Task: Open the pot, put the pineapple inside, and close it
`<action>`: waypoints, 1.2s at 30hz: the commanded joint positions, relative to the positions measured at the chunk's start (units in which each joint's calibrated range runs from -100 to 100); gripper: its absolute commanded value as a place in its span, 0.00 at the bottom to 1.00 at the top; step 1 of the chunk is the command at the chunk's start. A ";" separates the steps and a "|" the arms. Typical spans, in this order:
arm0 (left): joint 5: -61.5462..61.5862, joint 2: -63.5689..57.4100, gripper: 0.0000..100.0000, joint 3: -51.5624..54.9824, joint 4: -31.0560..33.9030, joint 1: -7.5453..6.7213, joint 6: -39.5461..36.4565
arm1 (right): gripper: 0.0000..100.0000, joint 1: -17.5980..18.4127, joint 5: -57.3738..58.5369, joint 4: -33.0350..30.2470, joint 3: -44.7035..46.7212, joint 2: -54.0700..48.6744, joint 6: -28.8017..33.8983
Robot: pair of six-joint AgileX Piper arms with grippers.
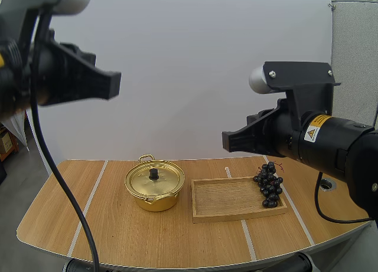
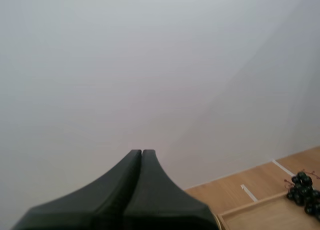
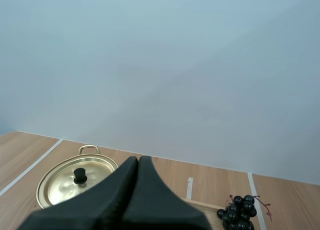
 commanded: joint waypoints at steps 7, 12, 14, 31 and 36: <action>-25.19 -14.34 0.00 18.77 2.53 1.99 -5.76 | 0.00 -2.86 -6.55 -1.49 0.01 -5.90 0.01; -30.02 -20.33 0.00 22.87 2.31 2.26 -7.00 | 0.00 -4.86 -8.76 -0.41 0.01 -8.38 0.01; -30.02 -20.77 0.00 24.24 2.19 2.26 -7.13 | 0.00 -5.91 -11.12 0.03 0.01 -10.10 0.01; -37.19 -20.77 0.00 36.96 2.32 2.26 -10.90 | 0.00 -10.62 -26.48 7.48 11.92 -12.92 -1.99; -48.77 -20.77 0.00 46.84 2.32 2.26 -6.35 | 0.00 -10.62 -35.45 7.48 22.76 -12.92 -3.03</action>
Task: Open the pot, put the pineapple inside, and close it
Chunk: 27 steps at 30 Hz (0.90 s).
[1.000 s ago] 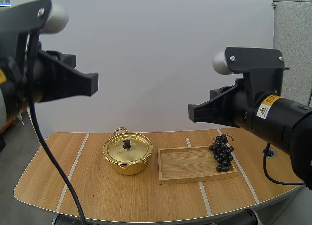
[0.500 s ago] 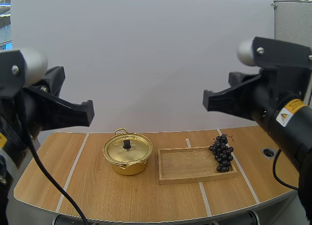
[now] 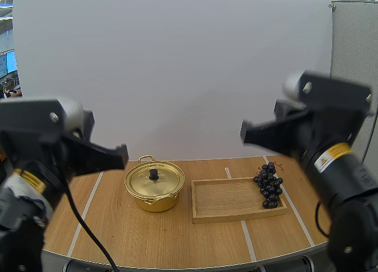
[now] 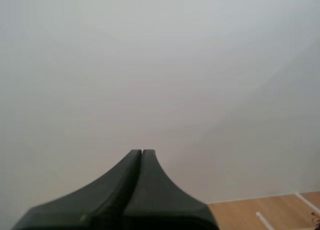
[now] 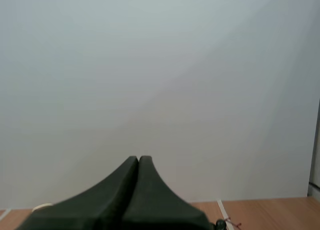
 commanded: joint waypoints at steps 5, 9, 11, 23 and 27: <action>-26.49 -0.17 0.00 26.02 0.38 0.25 3.80 | 0.00 -0.22 -18.04 0.43 24.64 -0.38 -2.91; -29.50 -0.17 0.00 32.55 0.38 0.25 3.80 | 0.00 -0.22 -18.24 0.43 29.80 -0.38 -2.91; -29.50 -0.17 0.00 34.80 0.38 0.25 3.80 | 0.00 -0.22 -18.24 0.43 32.06 -0.38 -2.91; -28.21 -0.17 0.00 40.17 0.38 0.25 3.36 | 0.00 -0.22 -18.07 0.43 38.90 -0.38 -2.91; -27.93 -0.17 0.00 40.17 0.19 0.78 0.91 | 0.00 -0.22 -14.19 0.43 38.90 -0.38 -2.91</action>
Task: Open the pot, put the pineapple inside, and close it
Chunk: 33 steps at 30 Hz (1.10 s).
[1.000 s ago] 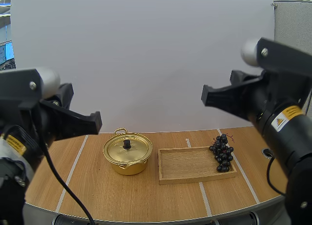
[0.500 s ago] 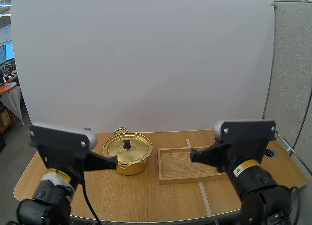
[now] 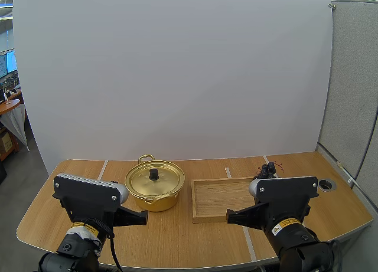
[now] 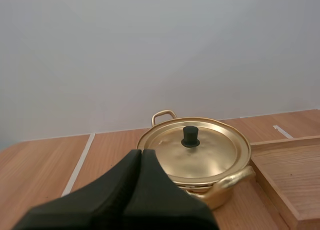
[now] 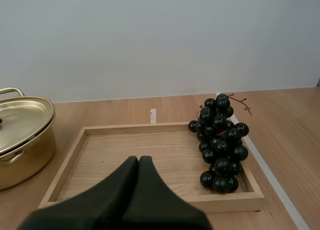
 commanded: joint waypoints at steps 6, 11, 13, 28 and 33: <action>10.38 -0.17 0.00 0.81 0.19 1.25 -5.86 | 0.00 -0.22 6.75 0.10 0.68 -0.32 -0.45; 12.00 -0.17 0.00 0.81 0.19 1.25 -5.86 | 0.00 -0.22 6.57 0.02 0.68 -0.32 -0.85; 12.02 -0.17 0.00 0.81 0.19 1.25 -5.97 | 0.00 -0.22 6.57 0.02 0.68 -0.32 -1.58; 10.57 -0.17 0.00 0.81 0.19 1.25 -5.97 | 0.00 -0.22 6.40 0.02 0.68 -0.32 -1.81; 10.57 -0.17 0.00 0.81 0.19 1.25 -5.97 | 0.00 -0.22 6.40 0.02 0.68 -0.32 -1.81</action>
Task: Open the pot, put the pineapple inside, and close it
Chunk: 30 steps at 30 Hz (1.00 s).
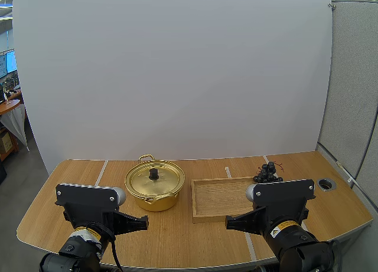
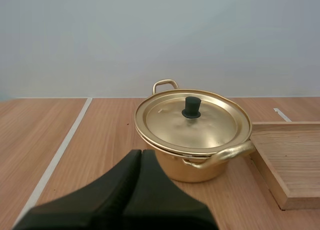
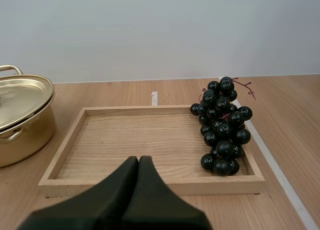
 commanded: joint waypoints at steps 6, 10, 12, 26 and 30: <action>-1.80 -0.17 0.00 0.06 0.19 0.04 -0.66 | 0.00 -0.22 -0.27 0.02 0.13 -0.32 -0.57; -1.80 -0.17 0.00 0.06 0.19 0.04 -0.66 | 0.00 1.04 -0.27 0.13 0.13 -0.32 -0.57; -1.80 -0.17 0.00 0.06 0.19 0.04 -0.66 | 0.00 2.22 -0.27 0.13 0.13 -0.32 -0.57; -1.80 -0.17 0.00 0.06 0.19 0.04 -0.66 | 0.00 3.07 -0.27 0.13 0.13 -0.32 -0.57; -1.80 -0.17 0.00 0.06 0.19 0.04 -0.66 | 0.00 3.07 -0.27 0.13 0.13 -0.32 -0.57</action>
